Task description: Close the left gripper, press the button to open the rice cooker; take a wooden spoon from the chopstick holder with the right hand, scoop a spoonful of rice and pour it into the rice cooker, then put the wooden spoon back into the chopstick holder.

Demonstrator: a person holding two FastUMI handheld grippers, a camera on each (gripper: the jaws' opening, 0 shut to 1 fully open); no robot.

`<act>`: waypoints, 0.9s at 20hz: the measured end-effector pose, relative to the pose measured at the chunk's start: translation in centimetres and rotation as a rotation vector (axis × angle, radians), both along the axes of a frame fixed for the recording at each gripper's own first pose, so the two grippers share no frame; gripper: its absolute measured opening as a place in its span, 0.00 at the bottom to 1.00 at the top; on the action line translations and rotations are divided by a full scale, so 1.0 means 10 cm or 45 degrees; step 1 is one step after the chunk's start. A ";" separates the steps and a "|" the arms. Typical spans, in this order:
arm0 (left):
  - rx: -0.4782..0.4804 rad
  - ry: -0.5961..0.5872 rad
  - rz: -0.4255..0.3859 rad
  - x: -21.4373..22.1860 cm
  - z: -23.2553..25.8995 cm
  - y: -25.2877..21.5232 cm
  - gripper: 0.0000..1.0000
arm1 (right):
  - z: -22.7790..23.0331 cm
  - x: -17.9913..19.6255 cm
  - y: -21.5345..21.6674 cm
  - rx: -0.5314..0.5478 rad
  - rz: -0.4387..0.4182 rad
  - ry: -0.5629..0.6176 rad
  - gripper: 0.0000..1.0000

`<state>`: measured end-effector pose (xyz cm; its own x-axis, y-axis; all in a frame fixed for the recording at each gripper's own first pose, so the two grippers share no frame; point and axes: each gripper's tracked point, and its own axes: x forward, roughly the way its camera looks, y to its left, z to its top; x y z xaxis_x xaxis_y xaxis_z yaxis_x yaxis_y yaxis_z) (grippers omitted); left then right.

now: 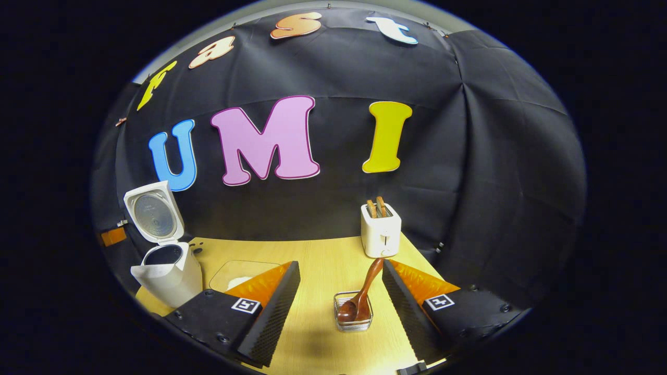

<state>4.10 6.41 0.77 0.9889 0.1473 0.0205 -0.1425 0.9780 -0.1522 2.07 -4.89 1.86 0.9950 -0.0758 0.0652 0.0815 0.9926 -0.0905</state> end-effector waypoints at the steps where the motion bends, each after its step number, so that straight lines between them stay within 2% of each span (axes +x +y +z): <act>1: 0.006 0.009 -0.026 -0.03 -0.05 -0.13 0.12 | 0.00 0.04 -0.05 0.001 0.006 -0.003 0.98; 2: 0.016 0.015 -0.054 -0.06 -0.08 -0.27 0.17 | 0.00 0.09 -0.10 0.003 0.012 -0.005 0.98; 3: 0.030 0.013 -0.069 -0.08 -0.10 -0.39 0.13 | -0.01 0.14 -0.15 0.003 0.017 -0.007 0.98; 4: 0.043 0.005 -0.086 -0.12 -0.11 -0.49 0.22 | -0.02 0.19 -0.20 0.002 0.025 -0.004 0.98; 5: 0.050 0.000 -0.121 -0.14 -0.12 -0.64 0.24 | -0.03 0.25 -0.24 -0.004 0.034 -0.003 0.98; 6: 0.058 -0.005 -0.155 -0.16 -0.13 -0.79 0.33 | -0.05 0.32 -0.28 -0.016 0.042 0.003 0.98; 10: 0.110 -0.001 -0.223 -0.28 -0.16 -1.16 0.97 | -0.22 0.62 -0.44 -0.006 0.068 0.078 0.98; 13: 0.144 0.028 -0.237 -0.31 -0.25 -1.32 0.99 | -0.34 0.89 -0.51 0.027 0.084 0.123 0.98; 18: 0.163 0.105 -0.234 -0.22 -0.49 -1.42 0.99 | -0.78 1.36 -0.61 0.129 0.091 0.296 0.99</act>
<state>1.89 -7.81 -4.11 0.9979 -0.0341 -0.0546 0.0330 0.9993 -0.0202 15.66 -11.02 -5.93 0.9854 0.0006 -0.1704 -0.0004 1.0000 0.0012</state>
